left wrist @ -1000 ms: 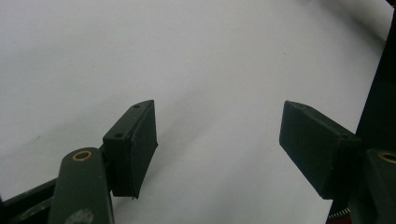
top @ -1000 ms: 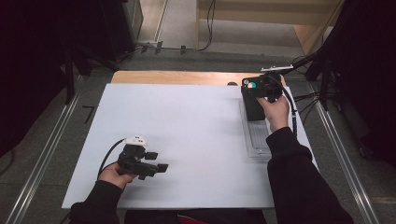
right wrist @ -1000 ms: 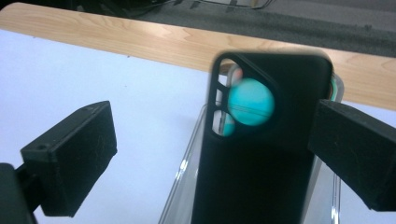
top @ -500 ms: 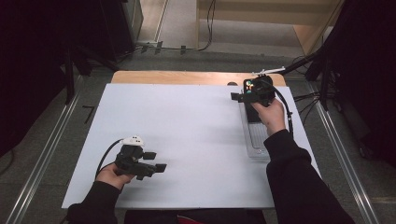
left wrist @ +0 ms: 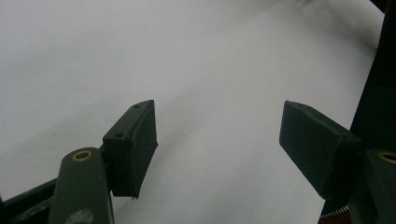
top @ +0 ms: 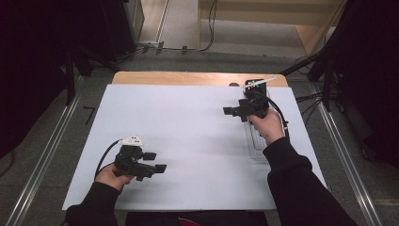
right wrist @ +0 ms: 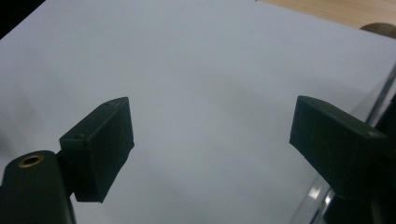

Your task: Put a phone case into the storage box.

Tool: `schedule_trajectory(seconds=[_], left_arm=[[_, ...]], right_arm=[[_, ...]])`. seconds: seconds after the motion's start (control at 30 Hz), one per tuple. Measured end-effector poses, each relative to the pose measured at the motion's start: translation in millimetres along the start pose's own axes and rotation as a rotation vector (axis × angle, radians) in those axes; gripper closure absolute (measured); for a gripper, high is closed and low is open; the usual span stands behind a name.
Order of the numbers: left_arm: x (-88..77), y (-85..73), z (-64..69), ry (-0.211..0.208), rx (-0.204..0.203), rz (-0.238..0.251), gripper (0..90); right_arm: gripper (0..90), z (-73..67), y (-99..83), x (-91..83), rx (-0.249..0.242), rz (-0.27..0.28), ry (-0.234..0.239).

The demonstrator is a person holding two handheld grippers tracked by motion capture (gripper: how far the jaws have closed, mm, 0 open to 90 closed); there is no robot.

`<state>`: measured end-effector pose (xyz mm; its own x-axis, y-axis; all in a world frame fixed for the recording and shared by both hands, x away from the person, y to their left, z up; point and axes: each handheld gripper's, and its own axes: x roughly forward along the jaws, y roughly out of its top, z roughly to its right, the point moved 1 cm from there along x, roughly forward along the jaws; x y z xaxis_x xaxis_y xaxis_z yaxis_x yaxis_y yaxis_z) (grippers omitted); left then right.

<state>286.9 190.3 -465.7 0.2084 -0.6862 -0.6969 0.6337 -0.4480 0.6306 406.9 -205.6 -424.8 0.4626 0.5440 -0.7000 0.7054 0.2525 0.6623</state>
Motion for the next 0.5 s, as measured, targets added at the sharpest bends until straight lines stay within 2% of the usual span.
schedule_trajectory(seconds=[0.07, 0.17, 0.3, 0.5], left_arm=[[-0.2, 0.2, -0.6, -0.002, 0.002, -0.001, 27.5], [-0.4, 0.8, -0.8, -0.005, 0.004, 0.002, 27.4], [-1.1, 1.7, -0.9, -0.010, 0.009, -0.003, 27.4], [-1.7, 3.2, -1.2, -0.018, 0.008, -0.002, 27.4]], right_arm=[[12.8, -6.3, -3.2, -0.5, -0.013, -0.006, 0.022], [19.3, -14.9, -8.8, -1.7, -0.021, -0.017, 0.046], [23.6, -22.9, -16.6, -4.9, -0.024, -0.032, 0.085], [23.9, -35.5, -28.1, -10.5, -0.063, -0.037, 0.094]])
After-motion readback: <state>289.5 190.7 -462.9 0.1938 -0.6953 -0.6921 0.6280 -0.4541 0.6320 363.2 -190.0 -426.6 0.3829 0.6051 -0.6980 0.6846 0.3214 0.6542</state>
